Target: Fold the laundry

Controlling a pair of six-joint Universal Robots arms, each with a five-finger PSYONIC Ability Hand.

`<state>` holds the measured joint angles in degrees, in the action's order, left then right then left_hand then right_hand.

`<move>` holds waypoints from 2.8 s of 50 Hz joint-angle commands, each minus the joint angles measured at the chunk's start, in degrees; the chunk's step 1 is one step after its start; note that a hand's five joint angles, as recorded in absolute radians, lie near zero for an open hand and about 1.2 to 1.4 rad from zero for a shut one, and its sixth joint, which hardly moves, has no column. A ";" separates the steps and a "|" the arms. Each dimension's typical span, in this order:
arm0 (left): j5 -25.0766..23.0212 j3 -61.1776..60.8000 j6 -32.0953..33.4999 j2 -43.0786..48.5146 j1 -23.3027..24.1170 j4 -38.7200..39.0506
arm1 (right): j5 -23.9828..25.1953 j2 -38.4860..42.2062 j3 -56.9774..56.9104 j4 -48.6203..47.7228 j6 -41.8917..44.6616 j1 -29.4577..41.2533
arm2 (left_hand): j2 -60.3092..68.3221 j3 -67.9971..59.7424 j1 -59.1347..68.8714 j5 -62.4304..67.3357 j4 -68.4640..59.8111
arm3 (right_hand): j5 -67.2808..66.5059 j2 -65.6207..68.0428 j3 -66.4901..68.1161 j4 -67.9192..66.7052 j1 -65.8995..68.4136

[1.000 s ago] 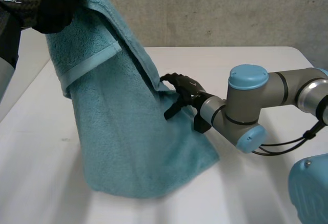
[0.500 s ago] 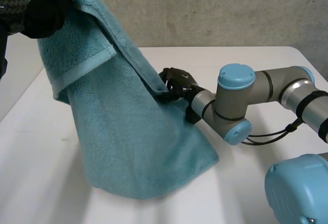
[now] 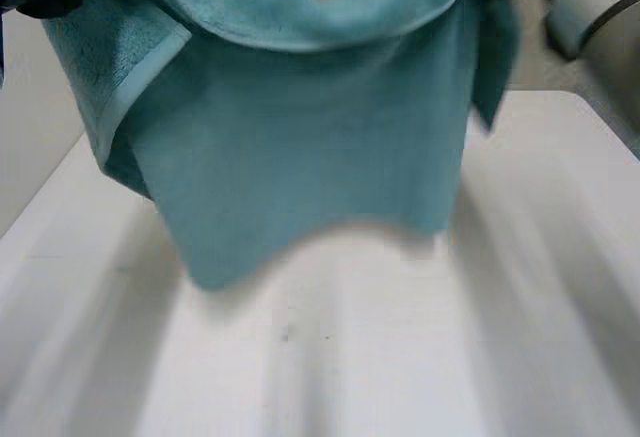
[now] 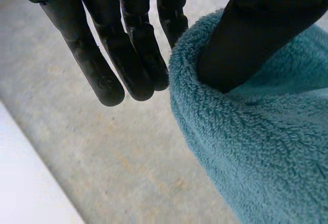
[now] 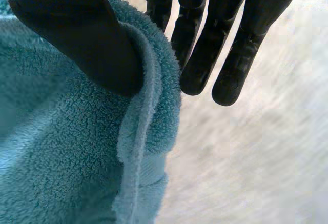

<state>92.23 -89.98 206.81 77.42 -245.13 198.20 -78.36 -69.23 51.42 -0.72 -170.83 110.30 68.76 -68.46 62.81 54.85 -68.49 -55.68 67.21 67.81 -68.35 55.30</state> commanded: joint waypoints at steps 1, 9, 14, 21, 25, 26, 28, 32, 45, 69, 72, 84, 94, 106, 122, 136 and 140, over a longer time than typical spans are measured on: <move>-0.83 0.42 -6.23 5.89 -4.92 0.43 | 0.76 -18.97 9.64 5.80 12.69 -0.62 | 11.24 -11.54 17.19 15.15 -11.51 | -14.32 12.79 12.19 -11.65 24.70; -5.04 -0.89 -10.19 17.11 -5.01 -3.42 | 0.58 -23.84 22.92 14.16 22.37 -0.09 | 11.24 -11.54 17.19 15.15 -11.51 | -14.32 12.79 12.19 -11.65 24.70; -5.66 -3.44 -10.46 24.34 -5.19 -5.72 | 0.23 -18.41 31.71 15.40 27.47 0.53 | 11.24 -11.54 17.19 15.15 -11.51 | -14.32 12.79 12.19 -11.65 24.70; -5.75 -7.14 -9.84 31.82 -5.10 -5.90 | -0.03 -5.13 38.22 14.69 29.15 -0.44 | 11.24 -11.54 17.19 15.15 -11.51 | -14.32 12.79 12.19 -11.65 24.70; -5.66 -6.97 -9.76 34.81 -5.19 -5.63 | 0.05 -0.48 38.58 14.43 29.58 -1.40 | 11.24 -11.54 17.19 15.15 -11.51 | -14.32 12.79 12.19 -11.65 24.70; -5.66 -6.62 -9.76 35.25 -5.19 -5.37 | 0.05 1.28 37.62 14.26 29.67 -2.10 | 11.24 -11.54 17.19 15.15 -11.51 | -14.32 12.79 12.19 -11.65 24.70; -5.75 -5.22 -9.58 36.56 -5.27 -4.93 | 0.05 2.70 35.60 13.73 29.67 -2.55 | 11.24 -11.54 17.19 15.15 -11.51 | -14.32 12.79 12.19 -11.65 24.70; -5.75 1.79 -7.57 39.46 -5.19 -3.62 | -0.03 5.25 26.74 11.80 29.06 -2.81 | 11.24 -11.54 17.19 15.15 -11.51 | -14.32 12.79 12.19 -11.65 24.70; -2.59 31.45 -0.70 38.43 -4.92 15.96 | -9.00 11.49 -10.73 -5.70 28.53 -2.20 | 11.24 -11.54 17.19 15.15 -11.51 | -14.32 12.79 12.19 -11.65 24.70; -5.66 -10.29 -1.93 37.17 -7.20 17.31 | 5.51 3.56 37.26 -4.99 24.67 -4.48 | 11.24 -11.54 17.19 15.15 -11.51 | -14.32 12.79 12.19 -11.65 24.70; -5.57 -11.62 -2.02 37.71 -7.73 17.13 | 4.80 7.09 37.79 -5.17 24.14 -6.24 | 11.24 -11.54 17.19 15.15 -11.51 | 1.86 -3.39 -3.99 4.53 8.52; -5.40 -14.26 -2.37 36.13 -8.88 17.04 | 3.22 2.97 44.55 -5.61 5.87 -13.36 | 11.24 -11.54 17.19 15.15 -11.51 | 47.52 -49.04 -49.65 50.19 -37.14; -5.40 -14.35 -2.37 36.31 -8.97 17.04 | 3.74 -4.76 54.92 -8.42 0.41 -18.37 | 11.24 -11.54 17.19 15.15 -11.51 | 47.86 -49.39 -49.99 50.53 -37.48; -5.49 -14.70 -2.37 36.31 -9.32 17.04 | 4.01 -3.72 57.13 -10.09 -4.60 -20.92 | 11.24 -11.54 17.19 15.15 -11.51 | 30.91 -32.44 -33.04 33.58 -20.53; -6.01 -15.22 -2.46 37.18 -9.67 12.65 | 9.19 -3.18 57.48 -16.15 -3.37 -21.27 | -34.45 34.14 -28.49 -30.53 34.18 | -14.32 12.79 12.19 -11.65 24.70; -6.10 -14.70 -7.56 38.06 -9.58 9.31 | 9.20 -6.53 59.67 -17.74 3.39 -21.36 | -44.25 43.95 -38.29 -40.34 43.98 | -14.32 12.79 12.19 -11.65 24.70; -5.84 -14.00 -7.03 40.00 -9.58 9.13 | 9.11 -7.67 59.76 -17.83 3.39 -21.53 | -43.91 43.61 -37.96 -40.00 43.64 | -14.32 12.79 12.19 -11.65 24.70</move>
<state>86.16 -104.90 200.05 115.25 -254.79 207.38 -69.10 -75.80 111.03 -18.60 -167.88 88.93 23.94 -24.36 24.88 12.97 -23.34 -56.26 67.63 67.85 -68.30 56.26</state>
